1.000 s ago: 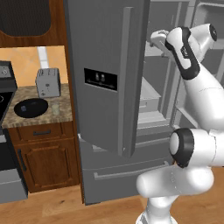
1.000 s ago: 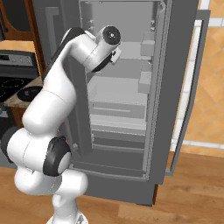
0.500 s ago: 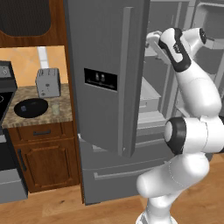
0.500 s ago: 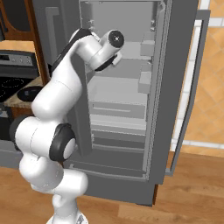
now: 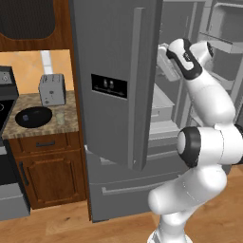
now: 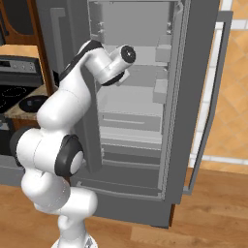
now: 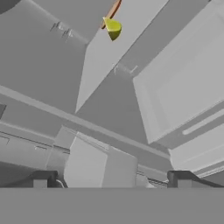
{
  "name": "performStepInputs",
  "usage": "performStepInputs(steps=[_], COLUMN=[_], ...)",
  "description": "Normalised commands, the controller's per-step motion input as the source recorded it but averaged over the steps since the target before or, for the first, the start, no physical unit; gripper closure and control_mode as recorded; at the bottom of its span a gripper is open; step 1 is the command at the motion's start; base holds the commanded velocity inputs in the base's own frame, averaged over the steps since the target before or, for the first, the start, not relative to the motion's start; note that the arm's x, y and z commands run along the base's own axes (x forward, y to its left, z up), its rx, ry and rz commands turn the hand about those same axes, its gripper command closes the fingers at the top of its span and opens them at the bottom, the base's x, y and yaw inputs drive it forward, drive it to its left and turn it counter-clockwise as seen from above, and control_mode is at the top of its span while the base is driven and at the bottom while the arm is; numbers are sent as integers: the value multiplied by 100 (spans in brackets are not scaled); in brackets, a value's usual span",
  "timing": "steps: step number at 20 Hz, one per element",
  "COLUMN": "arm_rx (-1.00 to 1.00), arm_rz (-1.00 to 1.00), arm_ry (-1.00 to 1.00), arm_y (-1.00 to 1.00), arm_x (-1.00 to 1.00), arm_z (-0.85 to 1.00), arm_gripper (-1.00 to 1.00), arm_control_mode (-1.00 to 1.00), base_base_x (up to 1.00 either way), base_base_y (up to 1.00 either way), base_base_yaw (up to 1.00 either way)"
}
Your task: Grab a lemon wedge from the fridge and one ice cube from the ice bowl, and put them in the glass of lemonade.
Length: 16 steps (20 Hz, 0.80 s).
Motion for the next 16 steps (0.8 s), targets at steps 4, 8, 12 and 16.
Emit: performStepInputs(steps=[4, 8, 12, 16], arm_rx=[2, 7, 18, 15], arm_rz=[2, 8, 21, 23], arm_ry=[7, 3, 1, 0], arm_y=[44, 30, 55, 64], arm_x=[0, -31, -49, -51], arm_z=[-2, 0, -2, 0], arm_gripper=[-100, -100, -100, -100], arm_control_mode=[-100, -100, -100, -100], base_base_x=[0, 0, 0, 0], base_base_y=[0, 0, 0, 0], base_base_yaw=[0, 0, 0, 0])
